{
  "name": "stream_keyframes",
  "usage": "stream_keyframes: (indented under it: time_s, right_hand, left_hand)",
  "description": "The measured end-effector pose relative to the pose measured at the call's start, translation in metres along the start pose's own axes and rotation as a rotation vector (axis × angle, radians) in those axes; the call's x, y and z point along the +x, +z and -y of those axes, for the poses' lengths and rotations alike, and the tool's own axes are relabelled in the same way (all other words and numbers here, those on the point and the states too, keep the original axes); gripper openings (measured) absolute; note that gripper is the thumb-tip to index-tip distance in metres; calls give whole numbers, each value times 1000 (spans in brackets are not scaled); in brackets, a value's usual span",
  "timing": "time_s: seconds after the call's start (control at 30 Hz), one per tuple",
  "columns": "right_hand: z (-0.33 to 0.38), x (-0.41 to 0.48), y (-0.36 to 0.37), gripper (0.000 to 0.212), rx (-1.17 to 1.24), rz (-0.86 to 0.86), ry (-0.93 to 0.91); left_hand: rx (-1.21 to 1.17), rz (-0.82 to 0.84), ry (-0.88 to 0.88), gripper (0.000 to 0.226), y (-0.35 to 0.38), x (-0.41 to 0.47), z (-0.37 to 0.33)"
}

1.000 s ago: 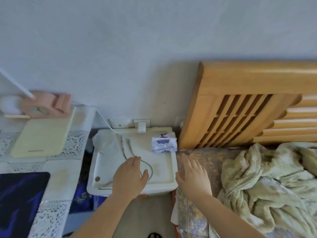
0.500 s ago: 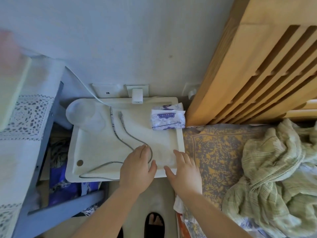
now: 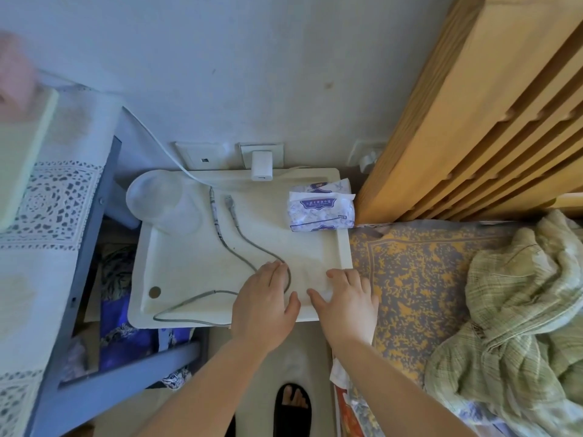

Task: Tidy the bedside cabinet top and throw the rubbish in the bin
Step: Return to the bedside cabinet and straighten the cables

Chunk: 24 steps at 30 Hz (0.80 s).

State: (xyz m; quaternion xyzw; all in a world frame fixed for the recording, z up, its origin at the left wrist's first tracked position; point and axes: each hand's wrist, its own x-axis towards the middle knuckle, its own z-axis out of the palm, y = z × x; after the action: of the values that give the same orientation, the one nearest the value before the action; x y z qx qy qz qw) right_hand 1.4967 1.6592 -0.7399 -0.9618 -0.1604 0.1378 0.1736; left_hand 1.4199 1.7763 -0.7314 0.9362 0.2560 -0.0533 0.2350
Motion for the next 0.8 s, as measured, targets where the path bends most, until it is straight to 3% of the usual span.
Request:
stream_keyframes:
  time_s: [0.2, 0.47, 0.8]
  right_hand:
    - [-2, 1, -9, 48, 28, 5, 11]
    - [19, 0, -54, 43, 9, -67, -148]
    - [137, 1, -133, 39, 159, -137, -388]
  left_hand:
    - [10, -30, -5, 47, -8, -4, 5]
    - [5, -28, -66, 60, -53, -7, 1]
    - [56, -308, -45, 57, -191, -22, 0]
